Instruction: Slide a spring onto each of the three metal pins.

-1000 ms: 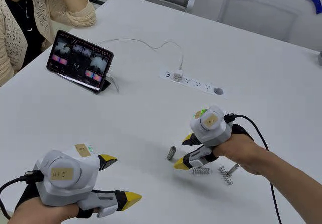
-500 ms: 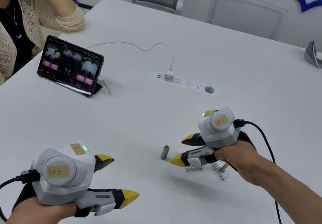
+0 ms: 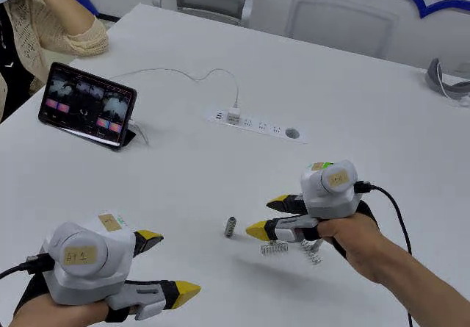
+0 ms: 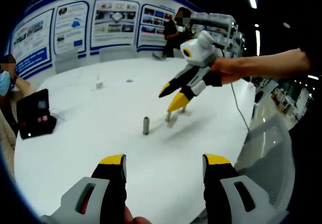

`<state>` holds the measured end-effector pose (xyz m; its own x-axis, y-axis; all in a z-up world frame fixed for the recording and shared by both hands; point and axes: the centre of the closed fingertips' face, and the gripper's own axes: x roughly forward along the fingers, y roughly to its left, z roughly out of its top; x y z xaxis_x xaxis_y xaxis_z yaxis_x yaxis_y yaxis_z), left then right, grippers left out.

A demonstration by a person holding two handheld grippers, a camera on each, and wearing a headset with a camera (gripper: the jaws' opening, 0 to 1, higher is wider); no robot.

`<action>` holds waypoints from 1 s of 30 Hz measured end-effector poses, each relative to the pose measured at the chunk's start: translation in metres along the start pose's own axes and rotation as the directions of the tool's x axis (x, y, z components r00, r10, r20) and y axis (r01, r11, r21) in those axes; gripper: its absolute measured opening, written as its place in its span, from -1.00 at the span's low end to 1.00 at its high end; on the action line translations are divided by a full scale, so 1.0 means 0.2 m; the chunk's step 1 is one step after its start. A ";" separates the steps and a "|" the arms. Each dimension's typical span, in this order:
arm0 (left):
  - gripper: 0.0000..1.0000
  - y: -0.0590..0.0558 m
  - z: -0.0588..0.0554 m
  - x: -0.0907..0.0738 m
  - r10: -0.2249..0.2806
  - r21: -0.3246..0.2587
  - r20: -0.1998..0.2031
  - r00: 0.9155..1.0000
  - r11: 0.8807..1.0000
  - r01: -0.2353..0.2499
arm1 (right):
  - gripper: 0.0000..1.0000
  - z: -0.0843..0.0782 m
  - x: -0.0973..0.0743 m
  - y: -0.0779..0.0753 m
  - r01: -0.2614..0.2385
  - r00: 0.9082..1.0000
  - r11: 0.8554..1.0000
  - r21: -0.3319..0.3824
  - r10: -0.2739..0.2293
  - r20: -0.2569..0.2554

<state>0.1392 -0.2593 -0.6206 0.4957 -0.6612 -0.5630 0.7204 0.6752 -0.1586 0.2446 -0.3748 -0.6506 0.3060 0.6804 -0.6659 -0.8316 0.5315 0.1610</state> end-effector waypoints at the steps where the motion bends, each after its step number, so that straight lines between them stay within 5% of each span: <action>1: 0.25 -0.01 0.00 0.00 -0.003 0.002 -0.001 1.000 1.000 0.003 | -0.01 0.00 -0.01 0.00 0.008 1.000 1.000 0.008 -0.008 0.008; 15: 0.26 -0.05 0.03 0.06 -0.033 0.012 -0.003 0.999 0.999 0.033 | 0.08 -0.11 -0.21 -0.09 0.092 0.989 0.985 0.148 -0.108 0.100; 30: 0.28 -0.09 0.06 0.13 -0.066 0.048 -0.016 0.998 0.997 0.067 | 0.19 -0.26 -0.36 -0.10 0.129 0.982 0.969 0.211 -0.155 0.108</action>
<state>0.1449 -0.2937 -0.6219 0.4391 -0.6992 -0.5642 0.7742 0.6131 -0.1572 0.2158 -0.4609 -0.6436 0.4791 0.6405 -0.6002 -0.6683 0.7095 0.2236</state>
